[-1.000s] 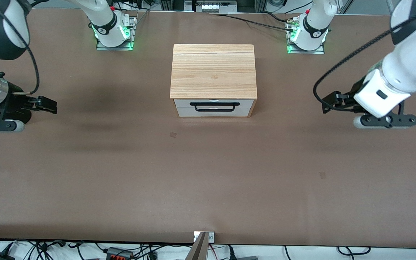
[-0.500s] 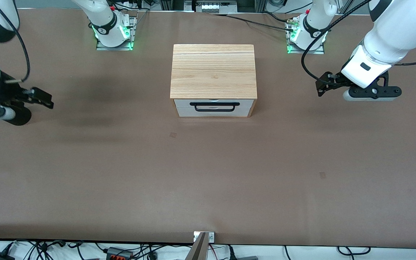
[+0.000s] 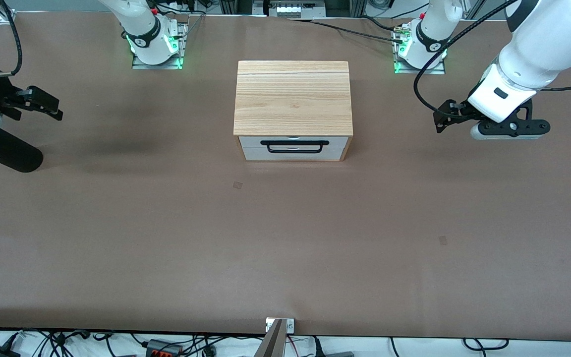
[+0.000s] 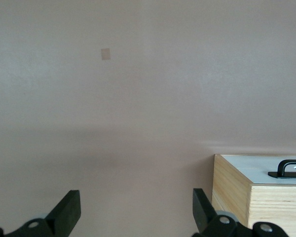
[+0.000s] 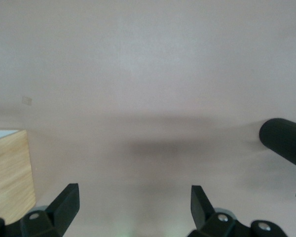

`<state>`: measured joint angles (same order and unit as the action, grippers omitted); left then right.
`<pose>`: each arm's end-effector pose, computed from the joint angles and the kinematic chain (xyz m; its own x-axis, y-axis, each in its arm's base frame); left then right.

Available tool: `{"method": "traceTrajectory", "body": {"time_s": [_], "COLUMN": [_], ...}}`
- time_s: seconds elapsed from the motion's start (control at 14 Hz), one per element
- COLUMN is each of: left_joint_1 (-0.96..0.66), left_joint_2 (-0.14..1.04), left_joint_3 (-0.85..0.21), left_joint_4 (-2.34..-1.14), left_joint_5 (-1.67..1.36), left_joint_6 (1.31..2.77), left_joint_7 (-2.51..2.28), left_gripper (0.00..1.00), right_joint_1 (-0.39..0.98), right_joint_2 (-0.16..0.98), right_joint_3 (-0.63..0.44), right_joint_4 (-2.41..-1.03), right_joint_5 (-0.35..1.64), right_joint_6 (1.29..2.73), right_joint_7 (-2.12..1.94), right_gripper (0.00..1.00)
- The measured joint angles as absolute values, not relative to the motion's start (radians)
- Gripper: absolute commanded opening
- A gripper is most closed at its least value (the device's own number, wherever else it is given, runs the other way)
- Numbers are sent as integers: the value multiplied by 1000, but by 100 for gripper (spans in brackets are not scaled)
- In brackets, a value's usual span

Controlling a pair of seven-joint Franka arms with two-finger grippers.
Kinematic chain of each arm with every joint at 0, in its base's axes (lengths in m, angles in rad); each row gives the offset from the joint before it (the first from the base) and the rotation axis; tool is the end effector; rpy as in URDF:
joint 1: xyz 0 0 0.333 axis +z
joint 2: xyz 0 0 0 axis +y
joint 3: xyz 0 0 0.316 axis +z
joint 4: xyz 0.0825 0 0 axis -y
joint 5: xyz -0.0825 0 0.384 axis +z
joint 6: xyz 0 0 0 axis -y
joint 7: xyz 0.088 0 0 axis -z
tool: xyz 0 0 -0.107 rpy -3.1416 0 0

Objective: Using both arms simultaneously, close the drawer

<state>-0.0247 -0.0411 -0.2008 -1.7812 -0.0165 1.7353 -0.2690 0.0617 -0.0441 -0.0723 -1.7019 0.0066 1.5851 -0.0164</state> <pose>0.5349 -0.1261 0.5609 0.9989 0.0464 -0.0076 0.0464 -0.9989 0.0063 0.5382 -0.0058 0.5880 0.9973 0.0060 -0.0726 0.0053 -0.9999 -0.0109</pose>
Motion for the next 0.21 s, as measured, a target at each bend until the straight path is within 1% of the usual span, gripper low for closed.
{"method": "traceTrajectory", "body": {"time_s": [0.21], "left_joint_1": [-25], "left_joint_2": [-41], "left_joint_3": [-201], "left_joint_4": [-1781], "left_joint_5": [-17], "left_joint_6": [1735], "left_joint_7": [-269], "left_gripper": [100], "right_joint_1": [61], "right_joint_2": [-41], "right_joint_3": [-72], "right_joint_4": [-1706], "right_joint_5": [6], "right_joint_6": [1579], "right_joint_7": [-16], "right_gripper": [100]}}
